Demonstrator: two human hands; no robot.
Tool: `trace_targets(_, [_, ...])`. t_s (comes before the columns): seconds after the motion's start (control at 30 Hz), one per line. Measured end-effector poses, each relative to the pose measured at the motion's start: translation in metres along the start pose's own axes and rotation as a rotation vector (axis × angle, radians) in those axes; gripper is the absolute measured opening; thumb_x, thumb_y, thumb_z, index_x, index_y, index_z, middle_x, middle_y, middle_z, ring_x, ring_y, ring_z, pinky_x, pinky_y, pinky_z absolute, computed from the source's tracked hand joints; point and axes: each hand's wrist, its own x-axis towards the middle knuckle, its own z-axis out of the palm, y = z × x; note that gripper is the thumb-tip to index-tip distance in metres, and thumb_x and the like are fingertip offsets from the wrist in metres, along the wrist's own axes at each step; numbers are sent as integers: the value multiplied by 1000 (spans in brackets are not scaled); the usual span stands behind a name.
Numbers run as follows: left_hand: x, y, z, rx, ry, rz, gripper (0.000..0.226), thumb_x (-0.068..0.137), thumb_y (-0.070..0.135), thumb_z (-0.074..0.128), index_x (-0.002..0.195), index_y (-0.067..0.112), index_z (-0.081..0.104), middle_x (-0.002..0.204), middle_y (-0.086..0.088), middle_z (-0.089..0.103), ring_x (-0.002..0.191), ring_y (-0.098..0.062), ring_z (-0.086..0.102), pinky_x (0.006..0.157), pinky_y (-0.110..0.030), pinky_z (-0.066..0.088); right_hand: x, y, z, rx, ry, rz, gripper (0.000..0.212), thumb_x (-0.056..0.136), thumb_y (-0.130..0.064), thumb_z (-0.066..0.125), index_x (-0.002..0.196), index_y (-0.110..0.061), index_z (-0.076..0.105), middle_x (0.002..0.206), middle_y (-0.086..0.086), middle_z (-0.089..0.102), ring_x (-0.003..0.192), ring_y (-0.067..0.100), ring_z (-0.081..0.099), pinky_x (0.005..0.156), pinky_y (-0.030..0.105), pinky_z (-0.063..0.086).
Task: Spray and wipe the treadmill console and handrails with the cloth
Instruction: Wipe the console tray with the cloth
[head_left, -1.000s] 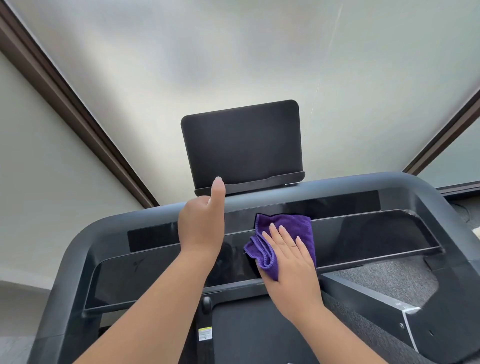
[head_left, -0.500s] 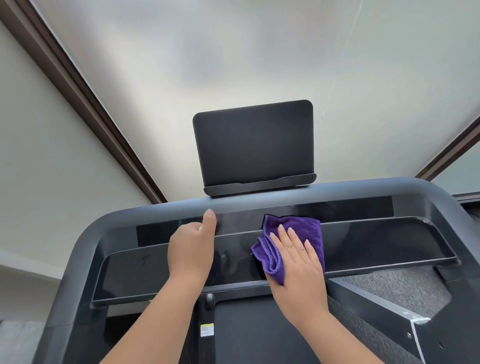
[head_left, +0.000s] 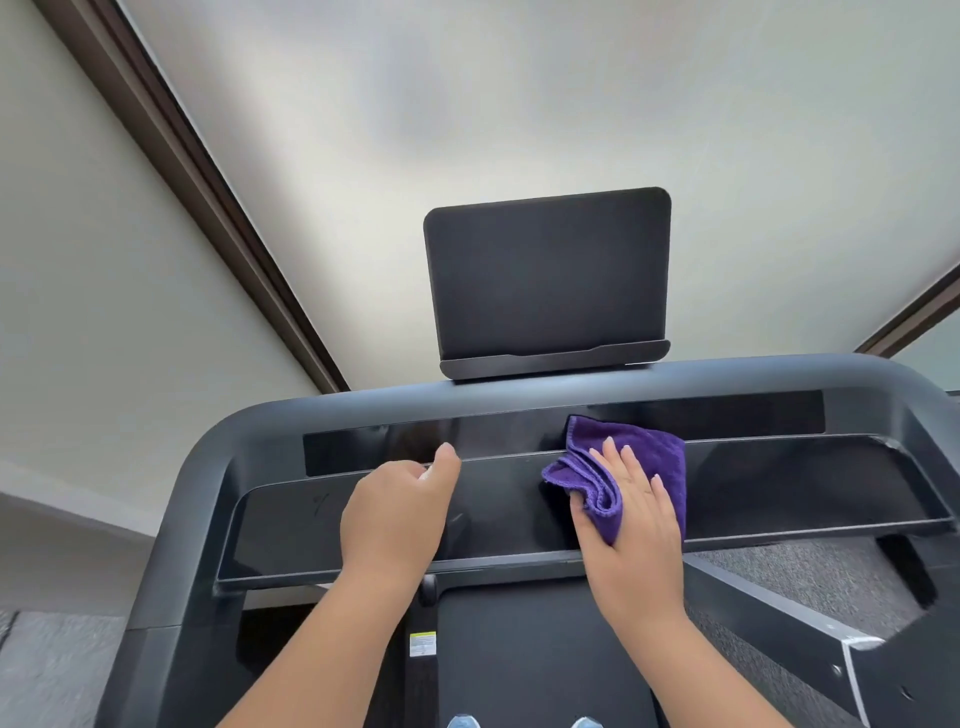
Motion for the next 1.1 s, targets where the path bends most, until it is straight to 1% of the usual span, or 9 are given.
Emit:
trace_targets(0.13, [-7, -17, -12, 24, -3, -12, 66, 104, 61, 41, 58, 17, 24, 52, 2, 31, 54, -22, 33, 56, -35, 30, -3, -4, -1, 35, 67, 6, 56, 99, -23, 68, 152, -24, 52, 161, -16, 41, 155, 1, 24, 130, 41, 17])
trace_targets(0.3, [2, -24, -27, -139, 8, -37, 82, 86, 84, 26, 60, 7, 39, 59, -18, 51, 60, -39, 53, 68, -47, 56, 28, -42, 5, 282, 219, 461, 54, 102, -53, 51, 152, -35, 49, 164, -9, 39, 158, 19, 19, 128, 47, 21])
trace_targets(0.37, [7, -27, -33, -175, 4, -40, 91, 84, 86, 24, 63, -1, 45, 67, -27, 60, 69, -45, 65, 76, -55, 59, 47, -56, 14, 316, 250, 521, 56, 105, -50, 49, 157, -32, 42, 169, -4, 32, 160, 26, 14, 129, 48, 16])
trace_targets(0.53, [12, -44, -41, -243, -14, -39, 92, 84, 86, 28, 63, -2, 46, 67, -28, 58, 68, -45, 65, 79, -59, 59, 55, -95, 44, 323, 198, 380, 62, 108, -35, 52, 163, -18, 29, 173, 0, 21, 161, 23, 7, 131, 48, 9])
trace_targets(0.7, [8, -48, -40, -322, -31, -54, 87, 84, 86, 31, 61, 2, 43, 56, -11, 52, 58, -28, 55, 79, -59, 59, 16, -100, 74, -31, -219, -132, 66, 106, -37, 53, 164, -19, 28, 173, -8, 19, 160, 9, 4, 130, 31, -4])
trace_targets(0.77, [6, -45, -37, -351, -46, -58, 90, 84, 85, 32, 62, -1, 43, 55, -13, 52, 58, -28, 56, 79, -59, 60, -1, -94, 73, -98, -289, -196, 67, 105, -42, 52, 164, -22, 28, 170, -15, 17, 159, 5, 6, 126, 21, -8])
trace_targets(0.9, [1, -37, -30, -382, -54, -58, 93, 84, 85, 32, 64, -5, 45, 57, -24, 55, 56, -28, 57, 79, -59, 62, -36, -71, 55, -123, -286, -253, 66, 99, -43, 52, 161, -24, 38, 169, -15, 25, 157, 0, 12, 130, 29, 5])
trace_targets(0.97, [0, -34, -28, -401, -61, -68, 85, 87, 81, 35, 59, 2, 45, 50, -12, 53, 53, -27, 55, 78, -56, 62, -47, -52, 42, -154, -231, -243, 68, 95, -42, 50, 159, -23, 42, 168, -13, 30, 158, 3, 17, 129, 32, 9])
trace_targets(1.1, [4, -34, -30, -381, -53, -65, 77, 90, 79, 35, 57, 11, 44, 50, -6, 54, 56, -28, 55, 80, -56, 60, -24, -32, 24, -145, -29, -22, 64, 101, -27, 63, 160, -18, 40, 168, -6, 33, 158, 10, 19, 130, 32, 7])
